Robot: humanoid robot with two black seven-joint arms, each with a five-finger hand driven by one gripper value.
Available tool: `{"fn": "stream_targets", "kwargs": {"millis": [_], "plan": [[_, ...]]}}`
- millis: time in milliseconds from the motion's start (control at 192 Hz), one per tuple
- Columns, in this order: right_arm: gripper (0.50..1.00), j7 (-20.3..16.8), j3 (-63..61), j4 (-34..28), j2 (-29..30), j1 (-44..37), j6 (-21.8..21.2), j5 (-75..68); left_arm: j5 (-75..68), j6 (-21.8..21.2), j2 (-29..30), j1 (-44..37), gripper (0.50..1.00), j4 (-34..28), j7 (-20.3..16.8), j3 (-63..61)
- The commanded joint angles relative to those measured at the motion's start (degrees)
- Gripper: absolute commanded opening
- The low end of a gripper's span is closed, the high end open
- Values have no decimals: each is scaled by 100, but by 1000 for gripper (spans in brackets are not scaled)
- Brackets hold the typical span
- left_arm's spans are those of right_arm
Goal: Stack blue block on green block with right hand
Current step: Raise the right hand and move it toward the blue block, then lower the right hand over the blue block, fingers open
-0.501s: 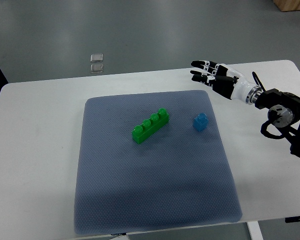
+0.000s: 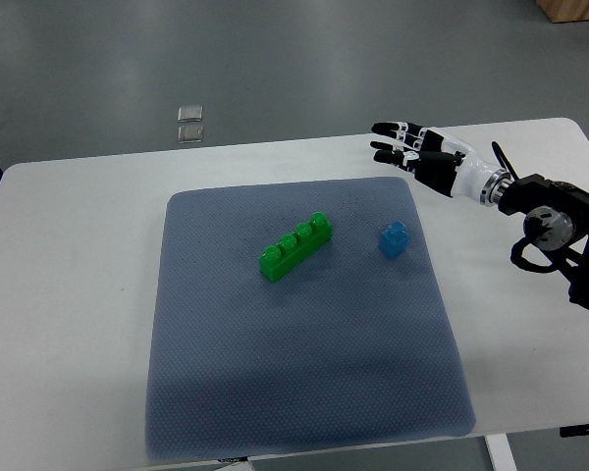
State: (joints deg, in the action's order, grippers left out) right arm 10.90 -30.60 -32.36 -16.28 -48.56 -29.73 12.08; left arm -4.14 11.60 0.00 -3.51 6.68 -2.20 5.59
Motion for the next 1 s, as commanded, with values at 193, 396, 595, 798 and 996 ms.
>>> {"fn": "stream_targets", "kwargs": {"millis": [193, 396, 595, 798, 996], "plan": [[936, 0, 10, -34, -148, -286, -76, 989, 1, 0, 0, 0, 1000, 0, 0, -5], [936, -9, 37, -51, -315, -559, -112, 1191, 1, 0, 0, 0, 1000, 0, 0, -14], [936, 9, 37, -87, -447, -761, -226, 2263, 1, 0, 0, 0, 1000, 0, 0, -14], [936, 26, 37, -236, -517, -1024, -446, 3485, 1, 0, 0, 0, 1000, 0, 0, -14], [936, 149, 72, -1176, -1097, -1051, -437, 5242, 1, 0, 0, 0, 1000, 0, 0, -14]]}}
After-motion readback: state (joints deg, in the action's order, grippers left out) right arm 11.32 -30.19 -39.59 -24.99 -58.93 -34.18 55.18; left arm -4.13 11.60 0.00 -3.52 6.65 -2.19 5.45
